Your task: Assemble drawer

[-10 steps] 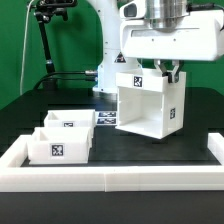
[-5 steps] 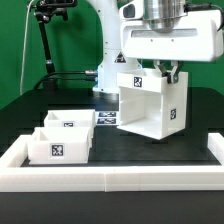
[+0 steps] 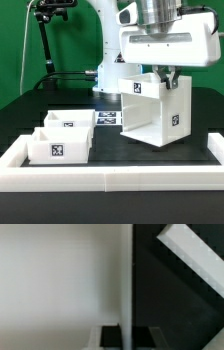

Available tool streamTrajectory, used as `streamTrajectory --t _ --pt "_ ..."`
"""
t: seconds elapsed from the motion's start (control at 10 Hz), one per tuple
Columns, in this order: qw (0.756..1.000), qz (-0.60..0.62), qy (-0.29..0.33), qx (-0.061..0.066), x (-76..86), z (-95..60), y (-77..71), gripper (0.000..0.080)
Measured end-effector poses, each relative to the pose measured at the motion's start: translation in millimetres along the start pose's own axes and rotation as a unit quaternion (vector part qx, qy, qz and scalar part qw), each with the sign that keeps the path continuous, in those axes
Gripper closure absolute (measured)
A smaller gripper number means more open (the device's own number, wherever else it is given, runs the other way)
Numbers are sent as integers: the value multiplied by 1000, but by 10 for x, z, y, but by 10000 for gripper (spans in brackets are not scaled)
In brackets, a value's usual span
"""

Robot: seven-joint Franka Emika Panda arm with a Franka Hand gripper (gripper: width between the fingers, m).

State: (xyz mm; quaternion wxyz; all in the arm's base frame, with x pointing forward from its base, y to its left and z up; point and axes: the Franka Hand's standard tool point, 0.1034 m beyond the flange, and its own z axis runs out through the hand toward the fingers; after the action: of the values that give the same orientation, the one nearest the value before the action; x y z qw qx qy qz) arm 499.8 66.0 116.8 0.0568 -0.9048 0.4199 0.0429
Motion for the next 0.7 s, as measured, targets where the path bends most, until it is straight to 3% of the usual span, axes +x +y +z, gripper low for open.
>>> streamTrajectory --t 0.2,0.4,0.7 --pt "1000 8 -1 0 -7 8 0 761" --pt "994 106 -5 -6 -52 74 4 761" --pt "988 153 -7 1 84 100 -135 761"
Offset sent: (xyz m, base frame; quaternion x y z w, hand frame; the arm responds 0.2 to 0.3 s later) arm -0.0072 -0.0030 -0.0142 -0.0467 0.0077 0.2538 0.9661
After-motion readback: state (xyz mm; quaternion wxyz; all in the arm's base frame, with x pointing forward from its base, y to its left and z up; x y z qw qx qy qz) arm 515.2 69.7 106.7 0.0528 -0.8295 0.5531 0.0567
